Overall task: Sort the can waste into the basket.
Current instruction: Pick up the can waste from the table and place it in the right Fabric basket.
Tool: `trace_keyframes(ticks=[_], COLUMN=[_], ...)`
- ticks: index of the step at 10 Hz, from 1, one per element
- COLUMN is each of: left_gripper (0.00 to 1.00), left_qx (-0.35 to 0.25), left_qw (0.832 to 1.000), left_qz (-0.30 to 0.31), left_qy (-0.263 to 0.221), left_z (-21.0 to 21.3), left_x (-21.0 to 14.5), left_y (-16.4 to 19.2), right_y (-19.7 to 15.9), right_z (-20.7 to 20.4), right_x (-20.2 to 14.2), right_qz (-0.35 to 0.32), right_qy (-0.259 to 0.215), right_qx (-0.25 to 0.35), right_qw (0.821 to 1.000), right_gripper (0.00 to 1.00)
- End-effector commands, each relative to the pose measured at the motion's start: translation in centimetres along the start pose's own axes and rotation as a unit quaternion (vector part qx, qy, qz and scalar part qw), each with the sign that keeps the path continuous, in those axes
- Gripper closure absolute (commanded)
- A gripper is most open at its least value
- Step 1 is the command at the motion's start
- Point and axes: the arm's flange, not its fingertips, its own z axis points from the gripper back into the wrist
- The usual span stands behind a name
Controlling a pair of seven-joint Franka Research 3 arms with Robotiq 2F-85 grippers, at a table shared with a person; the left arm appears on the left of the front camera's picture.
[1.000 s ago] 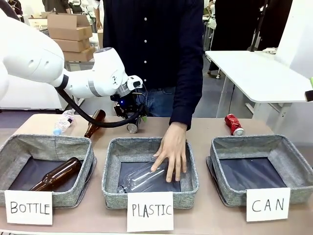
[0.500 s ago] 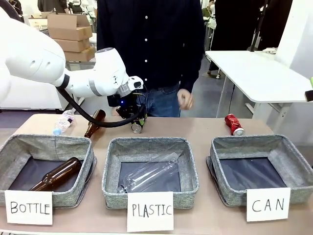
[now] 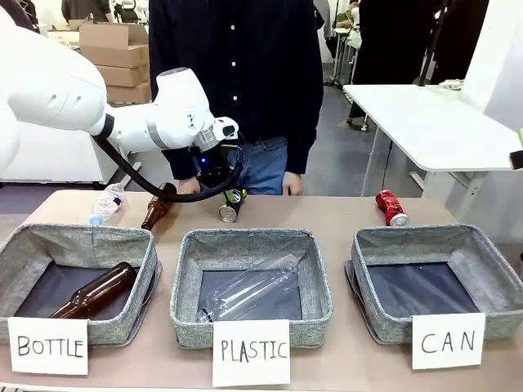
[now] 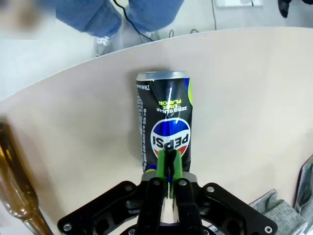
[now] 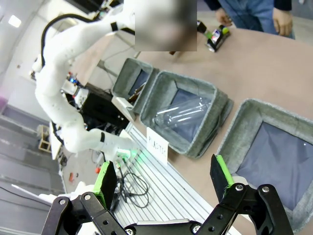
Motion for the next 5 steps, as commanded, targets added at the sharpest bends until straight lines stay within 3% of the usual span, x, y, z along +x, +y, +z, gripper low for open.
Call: trace_keyframes(ticks=[1,2,3,4,5], left_gripper=[1.0,0.79,0.77,0.59,0.57], left_qx=[0.01,0.002,0.01,0.008,0.009], left_qw=[0.999,0.999,0.999,0.999,0.999], left_qz=[0.005,-0.006,0.0,-0.004,-0.005], left_qy=[0.034,0.035,0.041,0.048,0.048], left_z=[-3.58,-3.9,-4.09,-4.18,-4.23], left_x=[-1.22,-1.01,-0.88,-0.76,-0.73], left_y=[0.59,0.5,0.39,0.29,0.37], right_y=[0.06,0.06,0.06,0.06,0.06], right_z=[-0.09,-0.09,-0.09,-0.09,-0.09], right_x=[0.16,0.16,0.16,0.16,0.16], right_qz=[0.012,0.012,0.012,0.012,0.012], right_qy=[-0.009,-0.009,-0.009,-0.009,-0.009], right_qx=[0.01,0.01,0.01,0.01,0.01], right_qw=[1.0,1.0,1.0,1.0,1.0], right_gripper=[0.0,0.0,0.0,0.0,0.0])
